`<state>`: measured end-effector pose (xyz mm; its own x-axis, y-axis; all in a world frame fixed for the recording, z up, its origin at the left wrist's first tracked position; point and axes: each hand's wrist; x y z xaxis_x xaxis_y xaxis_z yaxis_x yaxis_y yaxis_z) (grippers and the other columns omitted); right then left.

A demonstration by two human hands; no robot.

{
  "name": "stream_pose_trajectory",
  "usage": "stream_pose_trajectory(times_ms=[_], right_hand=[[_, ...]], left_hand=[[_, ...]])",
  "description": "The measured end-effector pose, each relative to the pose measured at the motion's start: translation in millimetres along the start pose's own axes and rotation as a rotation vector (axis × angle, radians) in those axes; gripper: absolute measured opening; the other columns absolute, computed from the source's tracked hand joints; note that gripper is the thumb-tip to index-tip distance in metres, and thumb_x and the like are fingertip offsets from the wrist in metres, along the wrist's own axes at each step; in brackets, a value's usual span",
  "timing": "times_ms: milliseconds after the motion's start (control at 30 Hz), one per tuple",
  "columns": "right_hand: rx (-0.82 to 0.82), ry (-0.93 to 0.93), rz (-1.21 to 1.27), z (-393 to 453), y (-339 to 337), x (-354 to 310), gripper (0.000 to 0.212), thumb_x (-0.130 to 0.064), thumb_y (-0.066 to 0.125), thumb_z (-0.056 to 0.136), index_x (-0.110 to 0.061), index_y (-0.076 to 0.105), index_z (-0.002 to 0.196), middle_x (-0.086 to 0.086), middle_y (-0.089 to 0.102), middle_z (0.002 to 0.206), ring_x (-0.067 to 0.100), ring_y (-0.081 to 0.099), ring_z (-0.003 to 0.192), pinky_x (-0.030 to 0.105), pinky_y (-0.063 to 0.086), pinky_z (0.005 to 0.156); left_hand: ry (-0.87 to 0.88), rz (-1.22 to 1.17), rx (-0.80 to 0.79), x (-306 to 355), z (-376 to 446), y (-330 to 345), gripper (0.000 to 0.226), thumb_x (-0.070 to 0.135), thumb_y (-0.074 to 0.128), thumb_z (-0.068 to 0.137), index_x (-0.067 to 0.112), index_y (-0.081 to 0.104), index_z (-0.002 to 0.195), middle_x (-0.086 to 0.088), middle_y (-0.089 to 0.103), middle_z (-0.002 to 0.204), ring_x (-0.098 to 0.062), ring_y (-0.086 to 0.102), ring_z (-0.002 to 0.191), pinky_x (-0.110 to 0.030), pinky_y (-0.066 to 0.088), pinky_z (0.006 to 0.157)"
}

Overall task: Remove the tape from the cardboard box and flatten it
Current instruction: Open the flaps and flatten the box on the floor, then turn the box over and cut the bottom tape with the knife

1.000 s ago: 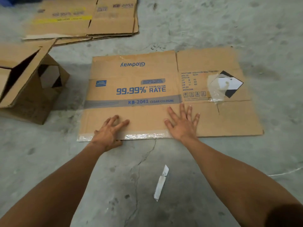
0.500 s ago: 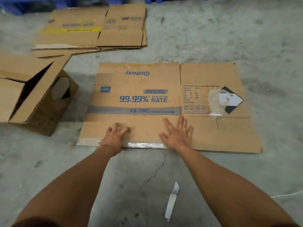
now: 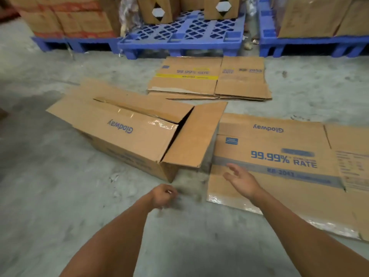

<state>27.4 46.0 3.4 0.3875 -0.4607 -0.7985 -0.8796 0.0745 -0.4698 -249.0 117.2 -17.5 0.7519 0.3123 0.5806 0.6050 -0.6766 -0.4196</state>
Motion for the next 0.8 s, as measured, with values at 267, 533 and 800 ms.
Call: stream_pose_trajectory(times_ms=[267, 533, 800], right_hand=[[-0.285, 0.011, 0.433, 8.0, 145.7, -106.9, 0.085, -0.040, 0.086, 0.064, -0.018, 0.044, 0.135, -0.004, 0.059, 0.130, 0.012, 0.052, 0.124, 0.030, 0.038, 0.104], [0.449, 0.244, 0.558, 33.9, 186.6, -138.0, 0.052, -0.062, 0.039, 0.094, -0.017, 0.046, 0.071, 0.011, 0.056, 0.089, 0.026, 0.053, 0.089, 0.038, 0.040, 0.081], [0.837, 0.134, 0.527, 45.9, 69.5, -132.7, 0.050, -0.049, 0.048, 0.096, -0.015, 0.042, 0.059, 0.015, 0.055, 0.081, 0.027, 0.052, 0.077, 0.045, 0.042, 0.072]], left_hand=[[-0.015, -1.007, 0.524, -55.3, 44.6, -123.1, 0.047, 0.053, 0.030, 0.102, 0.024, 0.043, 0.137, -0.005, 0.050, 0.133, -0.030, 0.054, 0.109, -0.047, 0.054, 0.078], [-0.036, -1.301, 0.445, 0.8, 58.4, -96.5, 0.062, 0.063, 0.025, 0.098, 0.044, 0.005, 0.154, 0.006, 0.022, 0.159, -0.035, 0.034, 0.139, -0.066, 0.038, 0.100], [0.037, -1.239, 0.677, 3.6, 54.0, -115.0, 0.087, 0.068, 0.037, 0.093, 0.022, -0.001, 0.157, -0.005, 0.011, 0.164, -0.027, 0.019, 0.148, -0.048, 0.019, 0.120]])
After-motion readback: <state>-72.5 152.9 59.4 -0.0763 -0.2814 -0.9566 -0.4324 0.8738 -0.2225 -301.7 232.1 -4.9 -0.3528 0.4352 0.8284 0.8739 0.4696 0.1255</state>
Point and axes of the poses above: each hand's wrist, its own z-axis towards the middle knuckle, its own y-axis out of the palm, x = y × z
